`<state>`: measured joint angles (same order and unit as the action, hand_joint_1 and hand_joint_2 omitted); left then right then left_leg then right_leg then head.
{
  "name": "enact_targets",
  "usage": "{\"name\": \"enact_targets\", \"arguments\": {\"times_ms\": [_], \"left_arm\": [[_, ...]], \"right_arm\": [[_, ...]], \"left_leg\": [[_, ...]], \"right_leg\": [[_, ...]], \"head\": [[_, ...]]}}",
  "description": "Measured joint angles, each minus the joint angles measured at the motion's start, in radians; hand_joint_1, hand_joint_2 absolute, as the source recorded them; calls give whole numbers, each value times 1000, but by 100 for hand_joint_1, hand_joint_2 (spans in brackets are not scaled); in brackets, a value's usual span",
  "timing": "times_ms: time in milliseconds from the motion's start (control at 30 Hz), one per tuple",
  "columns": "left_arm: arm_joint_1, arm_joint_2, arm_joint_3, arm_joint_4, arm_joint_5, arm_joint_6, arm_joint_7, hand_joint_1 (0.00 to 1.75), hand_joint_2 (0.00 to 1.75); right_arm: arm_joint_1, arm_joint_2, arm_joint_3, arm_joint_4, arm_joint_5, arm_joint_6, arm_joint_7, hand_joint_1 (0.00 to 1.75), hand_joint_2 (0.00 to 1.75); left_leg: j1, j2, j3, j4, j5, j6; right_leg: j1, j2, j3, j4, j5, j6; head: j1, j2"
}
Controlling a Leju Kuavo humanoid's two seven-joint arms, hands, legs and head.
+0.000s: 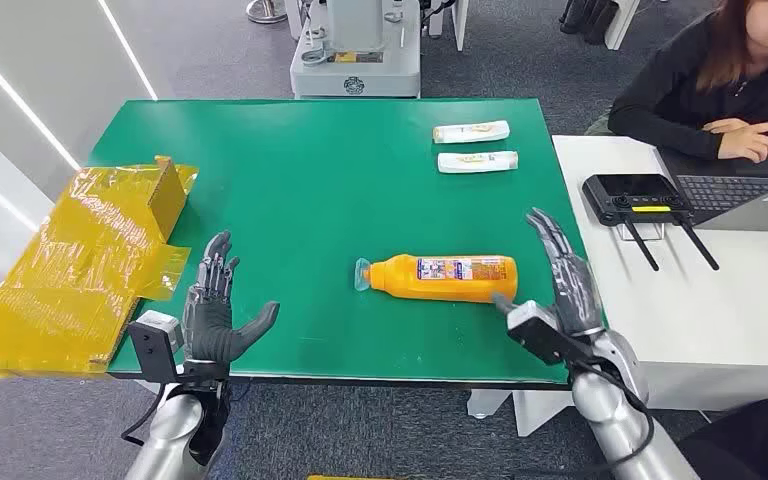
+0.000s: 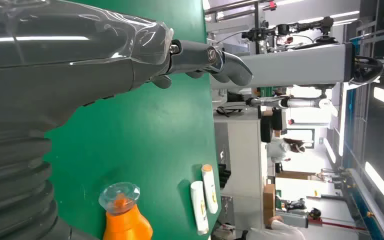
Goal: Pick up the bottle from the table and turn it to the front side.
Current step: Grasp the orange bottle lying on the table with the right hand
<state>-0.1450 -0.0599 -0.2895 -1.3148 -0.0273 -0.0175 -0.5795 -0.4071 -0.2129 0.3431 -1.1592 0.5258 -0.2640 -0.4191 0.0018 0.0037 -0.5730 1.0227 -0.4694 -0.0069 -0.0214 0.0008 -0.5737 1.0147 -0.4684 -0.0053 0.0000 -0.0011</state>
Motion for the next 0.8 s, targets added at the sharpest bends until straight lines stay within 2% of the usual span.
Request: {"name": "enact_targets", "arguments": {"times_ms": [167, 300, 433, 533, 600, 667, 800], "left_arm": [[-2, 0, -4, 4, 0, 0, 0, 0, 175], [-10, 2, -6, 12, 0, -2, 0, 0, 175], [-12, 2, -6, 14, 0, -3, 0, 0, 175], [-19, 2, -12, 19, 0, -3, 9, 0, 175], [-26, 1, -20, 21, 0, -5, 23, 0, 175], [-33, 0, -25, 21, 0, -9, 37, 0, 175], [-41, -1, -32, 21, 0, -24, 67, 0, 175]], "right_arm": [[-172, 12, 78, 176, 32, 61, 32, 0, 175], [-325, 47, 165, 339, 99, 178, 74, 0, 175], [-360, 56, 185, 372, 113, 193, 82, 0, 175], [-463, 108, 248, 476, 139, 226, 105, 0, 175], [-545, 157, 303, 562, 159, 289, 136, 0, 175], [-594, 181, 340, 609, 174, 366, 169, 0, 175], [-640, 215, 407, 663, 188, 514, 214, 0, 175]], "left_leg": [[0, -3, -1, 1, 2, 1], [0, -2, -3, 1, 2, 1], [0, -2, -3, 1, 2, 1], [0, -3, -4, 1, 2, 0], [1, -3, -6, 1, 3, 0], [1, -2, -7, 1, 3, 0], [1, -2, -7, 2, 3, 0]], "right_leg": [[0, -3, 0, 0, 0, 0], [0, -2, -2, 2, 1, 0], [0, -1, -3, 2, 1, 0], [1, -2, -4, 2, 1, 0], [1, -3, -6, 3, 1, -1], [1, -2, -7, 3, 1, -1], [1, -2, -7, 3, 1, -1]], "head": [[0, 0], [0, 0], [0, 0], [0, 0], [0, 0], [0, 0], [0, 0]]}}
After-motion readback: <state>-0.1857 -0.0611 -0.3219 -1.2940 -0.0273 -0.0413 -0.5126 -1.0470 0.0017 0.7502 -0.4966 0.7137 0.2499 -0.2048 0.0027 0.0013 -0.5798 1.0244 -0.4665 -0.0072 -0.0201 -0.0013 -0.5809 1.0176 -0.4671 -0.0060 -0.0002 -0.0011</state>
